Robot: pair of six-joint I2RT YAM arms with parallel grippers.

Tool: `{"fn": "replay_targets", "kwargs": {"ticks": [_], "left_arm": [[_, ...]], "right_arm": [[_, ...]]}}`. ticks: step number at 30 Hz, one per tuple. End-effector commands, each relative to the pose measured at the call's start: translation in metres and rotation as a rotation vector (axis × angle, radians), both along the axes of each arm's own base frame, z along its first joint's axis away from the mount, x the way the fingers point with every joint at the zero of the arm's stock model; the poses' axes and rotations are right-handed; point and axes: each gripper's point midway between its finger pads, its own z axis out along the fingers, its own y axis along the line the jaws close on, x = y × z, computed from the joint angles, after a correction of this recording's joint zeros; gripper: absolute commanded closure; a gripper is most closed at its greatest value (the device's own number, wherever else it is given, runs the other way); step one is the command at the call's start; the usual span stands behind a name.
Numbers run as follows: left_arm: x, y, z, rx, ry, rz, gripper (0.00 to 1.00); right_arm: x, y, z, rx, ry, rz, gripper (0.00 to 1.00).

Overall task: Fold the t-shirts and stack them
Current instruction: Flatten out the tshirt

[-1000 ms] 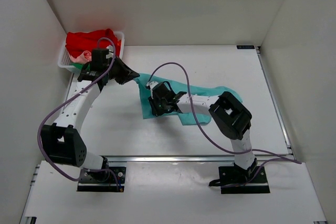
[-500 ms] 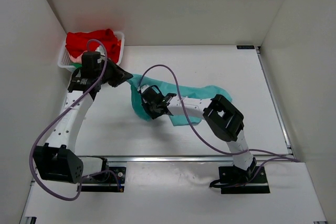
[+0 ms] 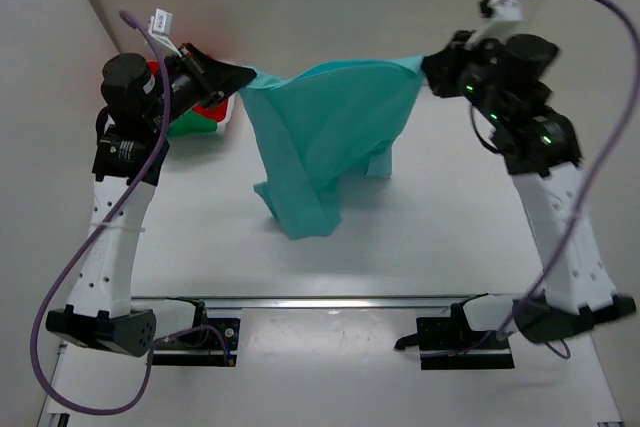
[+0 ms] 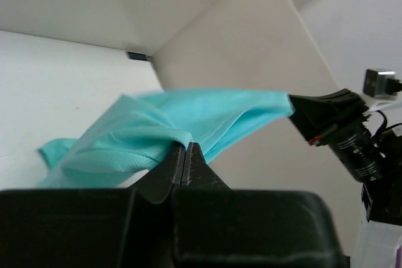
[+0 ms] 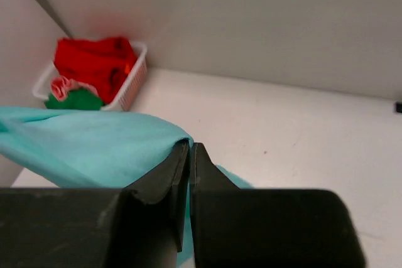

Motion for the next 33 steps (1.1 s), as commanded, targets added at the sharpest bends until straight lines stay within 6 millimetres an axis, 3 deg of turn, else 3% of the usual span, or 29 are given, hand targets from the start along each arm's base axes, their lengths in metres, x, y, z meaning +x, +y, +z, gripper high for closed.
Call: {"fn": "replay_targets", "kwargs": {"ticks": [1, 2, 5, 9, 14, 17, 19, 21, 23, 24, 25, 26, 27, 29, 30, 31, 32, 33], "left_arm": [[-0.042, -0.028, 0.022, -0.038, -0.109, -0.182, 1.0], [-0.057, -0.036, 0.024, -0.031, -0.142, -0.228, 1.0], [-0.092, -0.044, 0.028, -0.027, -0.216, -0.312, 1.0], [-0.134, -0.032, 0.043, -0.016, -0.326, -0.315, 1.0], [-0.166, -0.019, 0.07, -0.038, -0.394, -0.308, 1.0], [-0.173, -0.016, 0.088, -0.067, -0.417, -0.319, 1.0], [-0.159, -0.02, 0.084, -0.079, -0.382, -0.34, 1.0], [-0.131, -0.029, 0.067, -0.114, -0.304, -0.369, 1.0], [-0.104, -0.042, 0.044, -0.118, -0.242, -0.4, 1.0], [-0.078, -0.048, 0.027, -0.106, -0.189, -0.386, 1.0], [-0.058, -0.061, 0.008, -0.072, -0.135, -0.392, 1.0], [-0.053, -0.071, 0.004, -0.04, -0.137, -0.416, 1.0], [-0.026, -0.083, -0.019, -0.026, -0.074, -0.417, 1.0], [0.012, -0.119, -0.04, -0.019, -0.023, -0.496, 1.0], [0.018, -0.128, -0.017, -0.025, -0.074, -0.522, 1.0], [0.039, -0.15, -0.043, -0.012, 0.003, -0.566, 1.0], [0.053, -0.17, -0.034, -0.003, -0.001, -0.607, 1.0], [0.043, -0.175, 0.017, -0.022, -0.109, -0.627, 1.0]], "right_arm": [[-0.047, -0.019, -0.004, -0.041, 0.025, 0.045, 1.0], [-0.057, -0.037, 0.006, -0.044, -0.017, 0.008, 1.0], [-0.084, -0.063, 0.026, -0.044, -0.114, -0.024, 1.0], [-0.117, -0.093, 0.05, -0.053, -0.245, -0.083, 1.0], [-0.158, -0.091, 0.088, -0.031, -0.365, -0.058, 1.0], [-0.164, -0.091, 0.101, -0.005, -0.398, -0.052, 1.0], [-0.154, -0.089, 0.093, -0.006, -0.374, -0.035, 1.0], [-0.139, -0.084, 0.083, -0.001, -0.348, -0.009, 1.0], [-0.109, -0.088, 0.053, -0.001, -0.258, -0.019, 1.0], [-0.098, -0.092, 0.048, -0.002, -0.248, -0.029, 1.0], [-0.084, -0.095, 0.035, -0.004, -0.212, -0.04, 1.0], [-0.07, -0.102, 0.023, -0.011, -0.178, -0.069, 1.0], [-0.062, -0.11, 0.021, -0.032, -0.18, -0.107, 1.0], [-0.041, -0.129, 0.018, -0.065, -0.164, -0.188, 1.0], [-0.034, -0.142, 0.023, -0.075, -0.17, -0.23, 1.0], [-0.035, -0.154, 0.039, -0.08, -0.195, -0.275, 1.0], [-0.039, -0.162, 0.059, -0.077, -0.222, -0.304, 1.0], [-0.042, -0.165, 0.089, -0.085, -0.286, -0.318, 1.0]]}}
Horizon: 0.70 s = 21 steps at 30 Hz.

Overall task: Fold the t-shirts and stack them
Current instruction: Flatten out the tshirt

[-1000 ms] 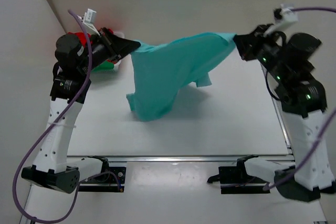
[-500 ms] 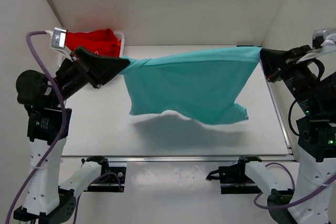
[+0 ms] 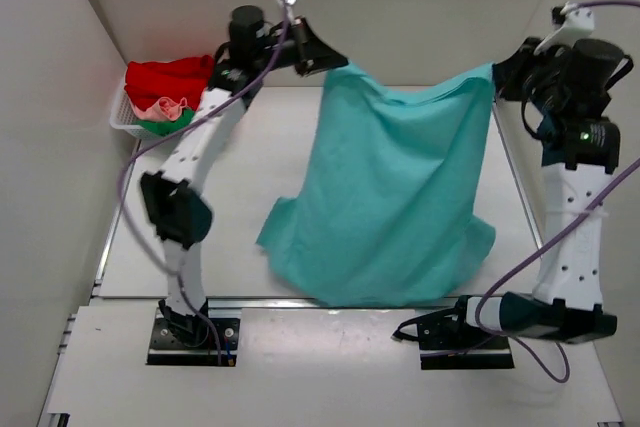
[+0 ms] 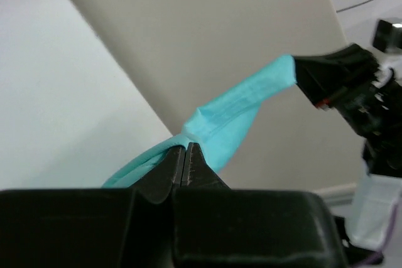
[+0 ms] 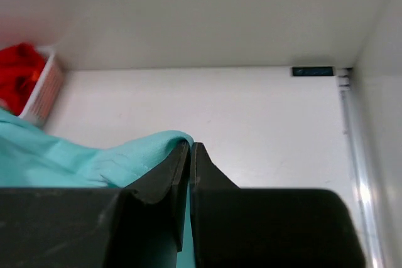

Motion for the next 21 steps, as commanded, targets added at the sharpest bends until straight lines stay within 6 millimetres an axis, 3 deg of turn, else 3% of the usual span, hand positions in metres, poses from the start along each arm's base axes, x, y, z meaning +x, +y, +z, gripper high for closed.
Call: {"fn": "replay_targets", "kwargs": {"ticks": [1, 3, 5, 6, 7, 8, 10, 11, 13, 14, 17, 18, 19, 20, 21], "left_arm": [[-0.002, -0.036, 0.056, -0.041, -0.114, -0.108, 1.0], [-0.008, -0.021, 0.118, -0.206, -0.187, -0.151, 1.0], [-0.011, 0.005, 0.138, -0.278, -0.223, -0.157, 1.0], [-0.006, 0.021, 0.135, -0.271, -0.232, -0.116, 1.0], [0.007, 0.026, 0.113, -0.242, -0.184, -0.084, 1.0], [0.002, 0.042, 0.119, -0.218, -0.226, -0.039, 1.0], [0.024, 0.056, 0.077, -0.148, -0.163, 0.014, 1.0], [0.027, 0.056, 0.066, -0.138, -0.137, 0.008, 1.0], [0.04, 0.049, 0.02, -0.092, -0.06, 0.016, 1.0], [0.047, 0.047, 0.006, -0.072, -0.04, 0.028, 1.0], [0.072, 0.047, -0.057, 0.043, 0.063, 0.114, 1.0], [0.08, 0.051, -0.075, 0.068, 0.088, 0.149, 1.0], [0.091, 0.062, -0.092, 0.099, 0.118, 0.198, 0.88], [0.096, 0.072, -0.112, 0.115, 0.159, 0.225, 0.44], [0.098, 0.079, -0.128, 0.124, 0.182, 0.233, 0.31]], "right_arm": [[-0.024, -0.025, 0.102, -0.07, -0.247, -0.13, 1.0], [-0.038, -0.003, 0.15, -0.112, -0.364, -0.099, 1.0], [-0.046, 0.01, 0.172, -0.101, -0.419, -0.071, 1.0], [-0.049, 0.014, 0.175, -0.087, -0.43, -0.052, 1.0], [-0.057, 0.019, 0.18, -0.072, -0.453, -0.024, 1.0], [-0.05, 0.023, 0.171, -0.059, -0.436, -0.005, 1.0], [-0.032, 0.029, 0.123, -0.051, -0.332, 0.014, 1.0], [-0.031, 0.036, 0.119, -0.042, -0.341, 0.024, 1.0], [-0.019, 0.053, 0.06, -0.045, -0.227, 0.041, 1.0], [-0.023, 0.069, 0.051, -0.039, -0.222, 0.064, 1.0], [-0.017, 0.123, -0.059, -0.035, -0.009, 0.161, 1.0], [-0.023, 0.151, -0.077, -0.029, 0.026, 0.214, 1.0], [-0.034, 0.187, -0.107, -0.033, 0.076, 0.296, 1.0], [-0.039, 0.203, -0.143, -0.044, 0.152, 0.314, 1.0], [-0.049, 0.232, -0.169, -0.067, 0.199, 0.368, 1.0]]}}
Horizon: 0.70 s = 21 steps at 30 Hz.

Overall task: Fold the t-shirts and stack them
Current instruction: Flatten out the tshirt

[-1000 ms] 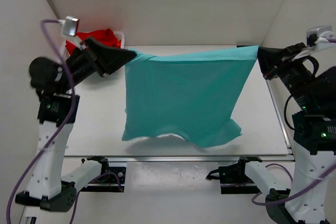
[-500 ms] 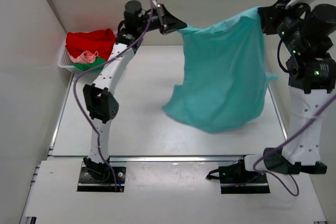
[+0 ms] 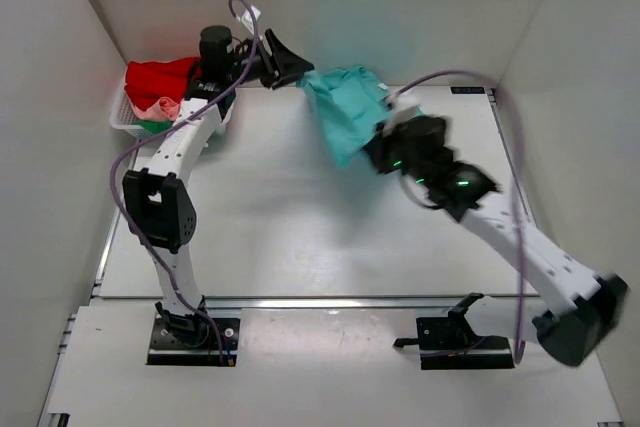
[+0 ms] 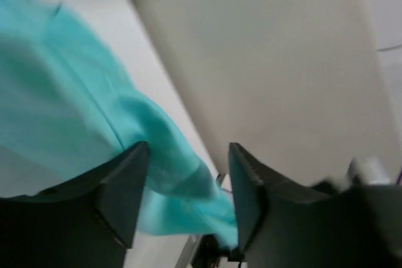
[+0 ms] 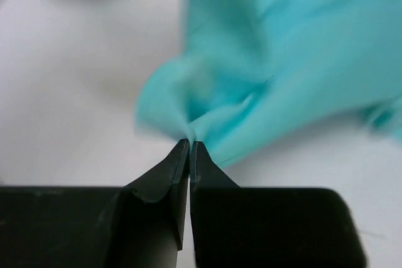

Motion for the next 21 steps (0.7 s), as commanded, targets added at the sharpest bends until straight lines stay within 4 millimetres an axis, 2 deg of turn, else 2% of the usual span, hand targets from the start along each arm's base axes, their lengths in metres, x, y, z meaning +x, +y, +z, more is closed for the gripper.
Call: {"fn": "replay_targets", "kwargs": {"ticks": [1, 2, 3, 4, 5, 6, 7, 8, 9, 10, 11, 12, 13, 15, 16, 17, 18, 19, 20, 21], "left_arm": [[0.022, 0.039, -0.072, 0.085, 0.146, 0.115, 0.31], [0.017, 0.053, -0.07, 0.053, 0.144, 0.123, 0.33], [0.012, 0.06, -0.089, 0.044, 0.186, 0.135, 0.31], [0.006, 0.075, -0.061, -0.007, 0.121, 0.165, 0.23], [-0.005, 0.089, -0.046, -0.039, 0.084, 0.193, 0.18], [-0.015, 0.102, -0.037, -0.066, 0.066, 0.222, 0.14], [-0.022, 0.107, -0.03, -0.074, 0.061, 0.228, 0.13], [-0.029, 0.127, -0.02, -0.075, 0.036, 0.272, 0.13], [-0.034, 0.132, -0.019, -0.071, 0.03, 0.286, 0.12], [-0.045, 0.138, -0.005, -0.062, -0.003, 0.294, 0.1], [-0.054, 0.144, 0.003, -0.052, -0.029, 0.315, 0.02], [-0.062, 0.147, 0.005, -0.04, -0.041, 0.323, 0.02], [-0.066, 0.149, 0.009, -0.036, -0.054, 0.329, 0.02], [-0.09, 0.144, 0.012, -0.036, -0.084, 0.305, 0.02], [-0.098, 0.137, -0.003, -0.048, -0.048, 0.278, 0.05], [-0.115, 0.13, 0.002, -0.054, -0.069, 0.253, 0.22], [-0.131, 0.12, -0.01, -0.054, -0.06, 0.227, 0.39], [-0.139, 0.115, -0.035, -0.046, -0.003, 0.219, 0.48], [-0.158, 0.1, -0.034, -0.032, -0.034, 0.19, 0.61], [-0.177, 0.087, -0.056, -0.004, -0.002, 0.162, 0.7]], "right_arm": [[-0.032, 0.08, -0.074, 0.007, 0.141, 0.13, 1.0], [-0.049, 0.106, -0.11, -0.014, 0.225, 0.191, 1.0], [-0.054, 0.128, -0.131, -0.024, 0.259, 0.227, 1.0], [-0.072, 0.152, -0.138, -0.008, 0.272, 0.295, 1.0], [-0.087, 0.174, -0.16, -0.038, 0.315, 0.336, 1.0], [-0.086, 0.185, -0.177, -0.063, 0.335, 0.324, 1.0], [-0.101, 0.202, -0.183, -0.046, 0.363, 0.384, 1.0], [-0.105, 0.215, -0.195, -0.04, 0.393, 0.405, 1.0], [-0.109, 0.221, -0.208, -0.044, 0.426, 0.417, 1.0], [-0.119, 0.231, -0.206, -0.033, 0.433, 0.475, 0.98], [-0.122, 0.236, -0.207, -0.037, 0.436, 0.492, 0.92], [-0.121, 0.234, -0.207, -0.044, 0.427, 0.496, 0.77], [-0.122, 0.234, -0.202, -0.038, 0.416, 0.503, 0.66], [-0.112, 0.224, -0.177, 0.002, 0.342, 0.48, 0.53], [-0.106, 0.214, -0.158, 0.034, 0.307, 0.46, 0.5], [-0.095, 0.201, -0.157, 0.043, 0.31, 0.414, 0.49], [-0.079, 0.179, -0.149, 0.052, 0.291, 0.349, 0.49], [-0.071, 0.163, -0.142, 0.06, 0.282, 0.304, 0.49], [-0.054, 0.136, -0.156, 0.033, 0.319, 0.224, 0.45], [-0.035, 0.103, -0.161, 0.019, 0.334, 0.128, 0.45]]}}
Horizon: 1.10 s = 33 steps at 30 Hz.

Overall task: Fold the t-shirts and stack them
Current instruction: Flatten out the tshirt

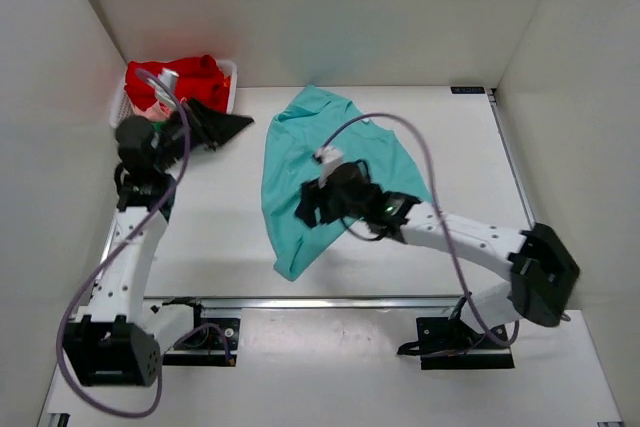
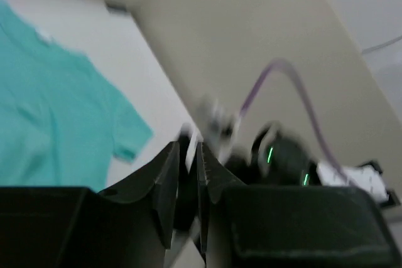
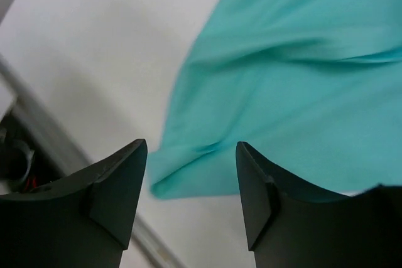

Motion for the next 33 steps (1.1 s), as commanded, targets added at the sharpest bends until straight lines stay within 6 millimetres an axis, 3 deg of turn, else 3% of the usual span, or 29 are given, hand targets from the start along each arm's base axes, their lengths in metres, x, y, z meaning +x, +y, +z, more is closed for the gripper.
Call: {"fn": "replay_targets", "kwargs": {"ticks": [1, 2, 3, 4, 6, 8, 9, 10, 14, 15, 16, 18, 24, 33], "left_arm": [[-0.038, -0.042, -0.098, 0.096, 0.212, -0.114, 0.72], [-0.049, -0.046, -0.106, 0.137, 0.219, -0.092, 0.72], [-0.068, -0.057, -0.134, 0.237, 0.255, -0.091, 0.66], [-0.087, -0.065, -0.164, 0.344, 0.294, -0.085, 0.59], [-0.11, -0.067, -0.205, 0.445, 0.362, -0.099, 0.56], [-0.132, -0.055, -0.252, 0.51, 0.468, -0.11, 0.49], [-0.134, -0.047, -0.258, 0.519, 0.477, -0.09, 0.4], [-0.135, -0.034, -0.27, 0.538, 0.493, -0.049, 0.32], [-0.148, -0.011, -0.296, 0.588, 0.555, -0.016, 0.43], [-0.148, -0.01, -0.301, 0.596, 0.562, -0.007, 0.42], [-0.151, -0.008, -0.312, 0.613, 0.581, -0.004, 0.35], [-0.158, -0.009, -0.329, 0.616, 0.624, -0.007, 0.37], [-0.166, -0.015, -0.347, 0.561, 0.675, -0.014, 0.37], [-0.155, -0.027, -0.355, 0.549, 0.692, -0.012, 0.39]], "right_arm": [[0.055, -0.078, 0.009, -0.013, -0.016, -0.27, 0.44], [0.072, -0.114, 0.003, -0.055, 0.002, -0.358, 0.43], [0.082, -0.146, -0.013, -0.108, 0.043, -0.437, 0.43], [0.082, -0.163, -0.022, -0.133, 0.062, -0.472, 0.43], [0.094, -0.219, -0.039, -0.161, 0.114, -0.606, 0.43], [0.095, -0.246, -0.048, -0.156, 0.135, -0.67, 0.44], [0.093, -0.26, -0.056, -0.166, 0.152, -0.696, 0.44], [0.091, -0.267, -0.059, -0.171, 0.147, -0.707, 0.44], [0.082, -0.283, -0.074, -0.207, 0.164, -0.734, 0.44], [0.083, -0.284, -0.076, -0.202, 0.171, -0.736, 0.44], [0.081, -0.287, -0.082, -0.214, 0.186, -0.746, 0.44], [0.079, -0.287, -0.091, -0.229, 0.209, -0.745, 0.44], [0.078, -0.299, -0.101, -0.245, 0.231, -0.799, 0.43], [0.079, -0.315, -0.104, -0.255, 0.241, -0.846, 0.42]]}}
